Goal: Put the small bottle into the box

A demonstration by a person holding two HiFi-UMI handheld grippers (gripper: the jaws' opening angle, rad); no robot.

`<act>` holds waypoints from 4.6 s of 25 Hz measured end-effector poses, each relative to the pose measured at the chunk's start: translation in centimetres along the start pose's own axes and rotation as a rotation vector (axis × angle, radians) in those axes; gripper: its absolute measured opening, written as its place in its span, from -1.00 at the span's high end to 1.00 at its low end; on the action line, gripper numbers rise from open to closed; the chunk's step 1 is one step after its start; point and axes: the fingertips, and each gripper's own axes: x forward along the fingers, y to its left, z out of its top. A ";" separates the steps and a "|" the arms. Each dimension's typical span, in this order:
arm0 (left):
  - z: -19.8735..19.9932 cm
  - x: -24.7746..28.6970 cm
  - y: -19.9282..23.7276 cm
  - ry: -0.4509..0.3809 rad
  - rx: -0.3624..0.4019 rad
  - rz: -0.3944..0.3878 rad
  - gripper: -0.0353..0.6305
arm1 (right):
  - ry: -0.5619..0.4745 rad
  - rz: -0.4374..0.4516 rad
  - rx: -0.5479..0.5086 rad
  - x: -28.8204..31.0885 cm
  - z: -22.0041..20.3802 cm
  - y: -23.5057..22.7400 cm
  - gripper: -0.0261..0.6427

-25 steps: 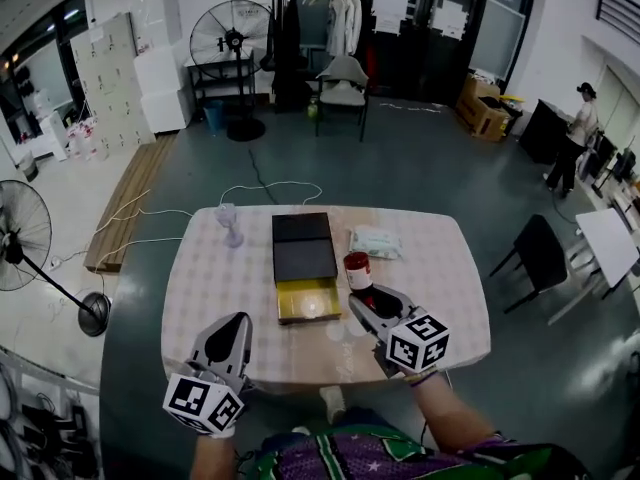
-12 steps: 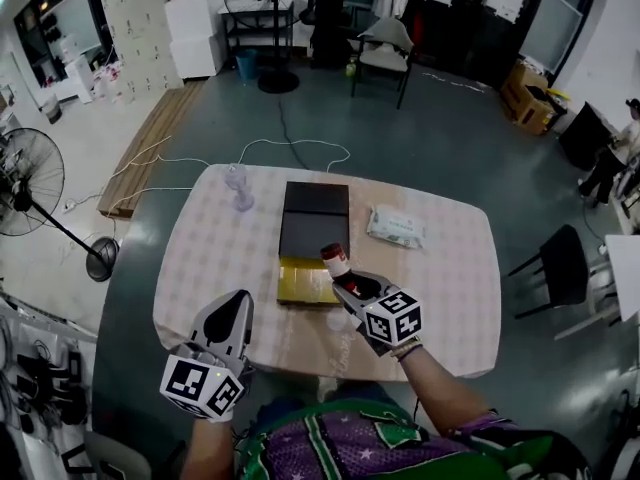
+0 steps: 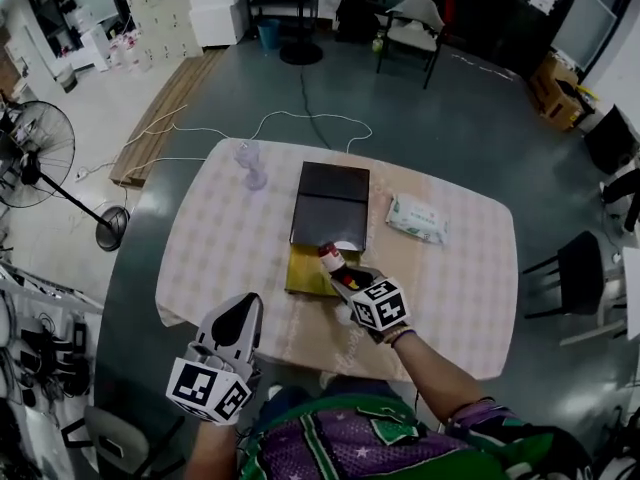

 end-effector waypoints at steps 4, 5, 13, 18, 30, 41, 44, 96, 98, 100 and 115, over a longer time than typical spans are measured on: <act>-0.8 -0.7 0.7 0.022 -0.015 0.026 0.82 | 0.064 -0.008 -0.037 2.3 -0.9 -0.5 0.45; -0.9 -0.8 1.1 0.024 -0.018 0.035 0.82 | 0.081 -0.006 -0.049 2.9 -1.1 -0.5 0.45; -0.3 -1.5 3.5 0.005 -0.029 0.091 0.82 | 0.231 0.007 -0.136 6.7 -3.3 -0.4 0.46; -0.5 -1.2 4.2 0.012 -0.037 0.099 0.82 | 0.313 0.001 -0.188 8.1 -4.1 -0.7 0.45; -0.4 -1.1 5.3 0.016 -0.044 0.108 0.82 | 0.462 0.013 -0.301 9.8 -4.9 -0.2 0.45; -0.3 -3.2 5.8 -0.008 -0.060 0.105 0.82 | 0.455 -0.020 -0.305 9.4 -4.9 -0.3 0.39; 0.2 -4.0 6.1 -0.010 -0.055 0.100 0.82 | 0.404 -0.039 -0.281 8.9 -3.5 -0.2 0.37; 10.5 -17.5 -2.8 -0.175 0.221 -0.301 0.82 | -0.678 -0.434 0.010 -33.9 10.1 21.4 0.40; 11.1 -17.5 -2.9 -0.188 0.219 -0.302 0.82 | -0.696 -0.462 0.023 -35.0 10.2 21.0 0.40; 11.9 -17.7 -2.6 -0.212 0.196 -0.287 0.82 | -0.719 -0.489 0.035 -36.2 10.3 20.7 0.40; 14.4 -19.6 -1.4 -0.294 0.156 -0.219 0.82 | -0.786 -0.538 -0.011 -38.0 13.1 22.6 0.81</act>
